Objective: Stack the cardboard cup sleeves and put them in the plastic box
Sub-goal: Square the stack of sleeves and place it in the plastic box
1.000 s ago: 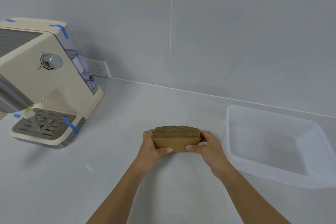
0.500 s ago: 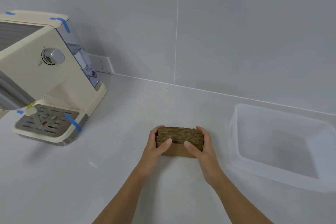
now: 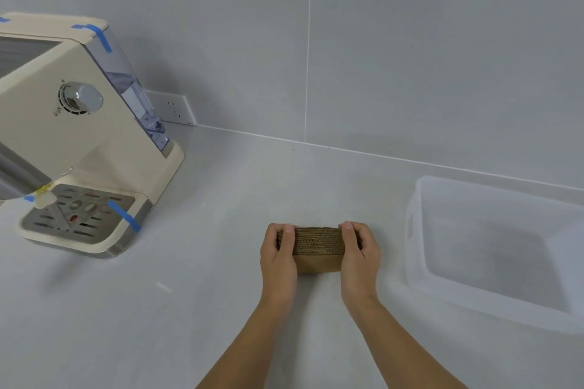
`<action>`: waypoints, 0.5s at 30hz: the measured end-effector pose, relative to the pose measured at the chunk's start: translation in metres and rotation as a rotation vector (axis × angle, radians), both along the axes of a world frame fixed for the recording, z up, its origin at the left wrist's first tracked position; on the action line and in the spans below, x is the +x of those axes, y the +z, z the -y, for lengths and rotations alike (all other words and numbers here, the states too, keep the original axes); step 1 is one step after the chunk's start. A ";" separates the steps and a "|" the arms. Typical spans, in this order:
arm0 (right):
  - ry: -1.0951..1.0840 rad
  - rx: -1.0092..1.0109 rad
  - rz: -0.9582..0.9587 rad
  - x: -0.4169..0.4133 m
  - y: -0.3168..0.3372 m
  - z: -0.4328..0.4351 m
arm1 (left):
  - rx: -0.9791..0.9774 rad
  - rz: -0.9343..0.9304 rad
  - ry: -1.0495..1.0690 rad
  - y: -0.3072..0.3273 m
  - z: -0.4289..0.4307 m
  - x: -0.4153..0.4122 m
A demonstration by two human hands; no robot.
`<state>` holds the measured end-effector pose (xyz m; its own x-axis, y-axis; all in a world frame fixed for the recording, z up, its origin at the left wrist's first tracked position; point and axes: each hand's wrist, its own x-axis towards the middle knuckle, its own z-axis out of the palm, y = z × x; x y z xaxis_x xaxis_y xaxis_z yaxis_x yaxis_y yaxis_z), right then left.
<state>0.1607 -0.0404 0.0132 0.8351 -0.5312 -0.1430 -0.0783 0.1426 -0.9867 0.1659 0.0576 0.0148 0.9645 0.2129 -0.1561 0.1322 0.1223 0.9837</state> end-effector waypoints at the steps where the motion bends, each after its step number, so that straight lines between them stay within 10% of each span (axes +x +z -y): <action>1: -0.004 0.000 0.019 0.001 0.003 0.002 | -0.008 0.025 -0.011 0.003 0.002 0.001; 15: -0.006 0.097 -0.055 0.001 -0.002 0.014 | -0.013 -0.071 -0.092 0.001 0.010 0.014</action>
